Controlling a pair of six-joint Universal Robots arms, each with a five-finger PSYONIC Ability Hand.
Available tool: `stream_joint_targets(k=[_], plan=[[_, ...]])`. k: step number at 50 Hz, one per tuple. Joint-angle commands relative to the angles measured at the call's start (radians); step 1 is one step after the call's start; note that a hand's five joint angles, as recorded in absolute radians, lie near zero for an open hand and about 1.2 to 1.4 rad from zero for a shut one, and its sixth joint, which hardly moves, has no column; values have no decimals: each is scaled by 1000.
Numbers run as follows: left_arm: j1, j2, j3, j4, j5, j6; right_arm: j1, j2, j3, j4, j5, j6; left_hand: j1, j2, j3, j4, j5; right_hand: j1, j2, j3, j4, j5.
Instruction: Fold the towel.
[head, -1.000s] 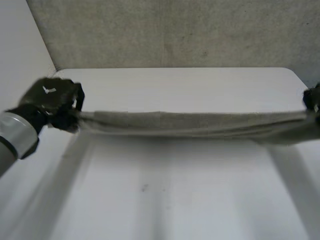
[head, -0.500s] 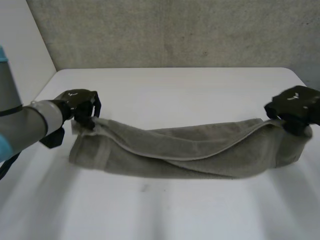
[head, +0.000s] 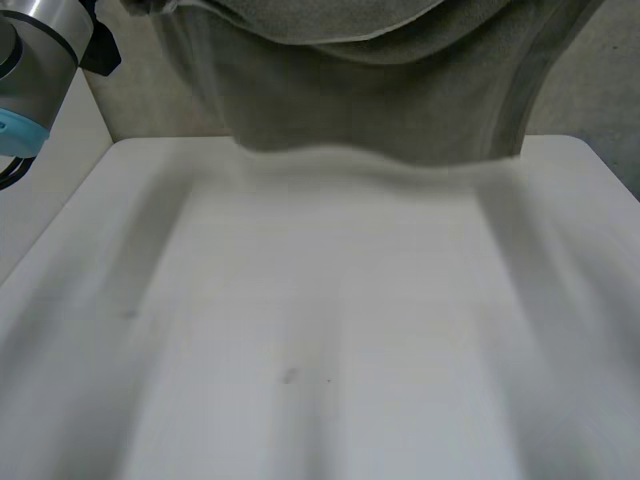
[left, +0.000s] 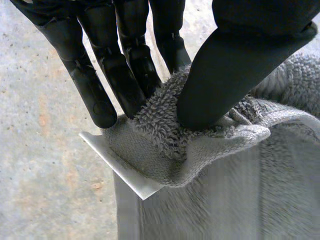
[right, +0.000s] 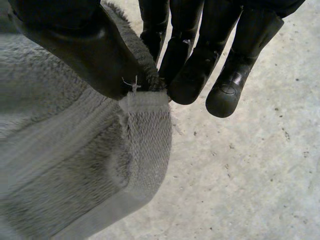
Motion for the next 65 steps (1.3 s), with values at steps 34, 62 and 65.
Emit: stream_joint_targets(k=[34,62,65], plan=[[150,501,-1301,-22,44,360,-208,-484,1152,385,-150,-574,215,178,183,179,209,63,80,52,46,58],[112,-18,-743,-79,6,269,-44,169,465,275,-64,-390,215,178,183,179,209,63,80,52,46,58],[94,-92,-640,-85,-7,266,-12,253,362,272,-33,-378,215,178,183,179,209,63,80,52,46,58]])
